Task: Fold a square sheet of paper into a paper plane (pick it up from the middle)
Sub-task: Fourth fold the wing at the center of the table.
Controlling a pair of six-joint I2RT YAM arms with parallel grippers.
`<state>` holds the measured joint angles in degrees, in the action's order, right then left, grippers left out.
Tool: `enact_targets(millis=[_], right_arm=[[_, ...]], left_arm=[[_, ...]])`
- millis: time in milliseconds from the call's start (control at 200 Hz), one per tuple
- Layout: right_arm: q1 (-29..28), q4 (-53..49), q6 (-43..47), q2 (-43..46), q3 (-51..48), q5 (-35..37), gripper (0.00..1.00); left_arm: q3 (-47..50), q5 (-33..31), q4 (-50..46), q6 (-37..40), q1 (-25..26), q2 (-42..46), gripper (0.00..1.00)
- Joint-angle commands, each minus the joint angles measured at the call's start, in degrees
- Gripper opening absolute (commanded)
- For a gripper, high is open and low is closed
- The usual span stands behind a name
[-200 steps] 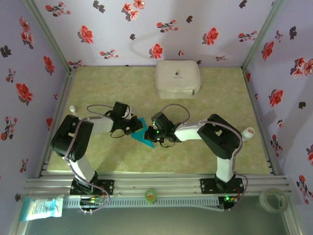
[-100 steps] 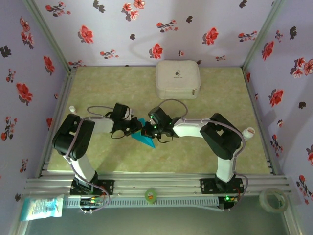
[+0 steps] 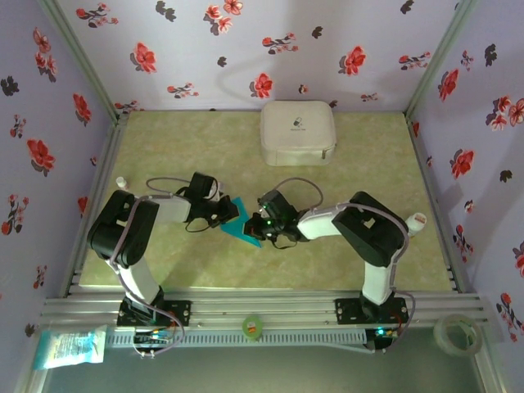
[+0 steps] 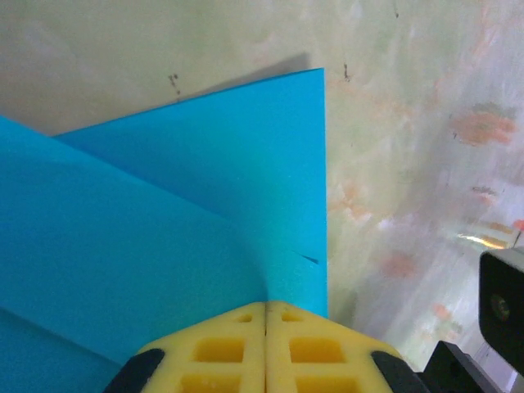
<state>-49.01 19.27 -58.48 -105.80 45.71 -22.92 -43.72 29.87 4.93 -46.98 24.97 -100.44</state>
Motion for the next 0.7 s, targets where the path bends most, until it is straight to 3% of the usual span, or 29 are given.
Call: enact_targets(millis=[0,380,560,695], right_arm=[[-0.02,-6.03,-0.46,2.30,-4.36,0.17,0.06],[-0.02,-8.99,0.68,13.06,-15.04,1.73,0.06],[-0.02,-12.74,3.00,18.98,-10.32,4.54,0.07],[-0.03,-13.65,5.42,15.42,-3.91,3.12,0.07]], left_arm=[[1.61,-4.91,-3.96,1.09,-1.08,-2.08,0.07],[2.03,-4.76,-3.09,0.32,-1.19,-2.39,0.06],[2.19,-4.47,-3.13,0.14,-1.24,-1.30,0.06],[2.02,-4.47,-3.17,0.14,-1.23,-1.02,0.07]])
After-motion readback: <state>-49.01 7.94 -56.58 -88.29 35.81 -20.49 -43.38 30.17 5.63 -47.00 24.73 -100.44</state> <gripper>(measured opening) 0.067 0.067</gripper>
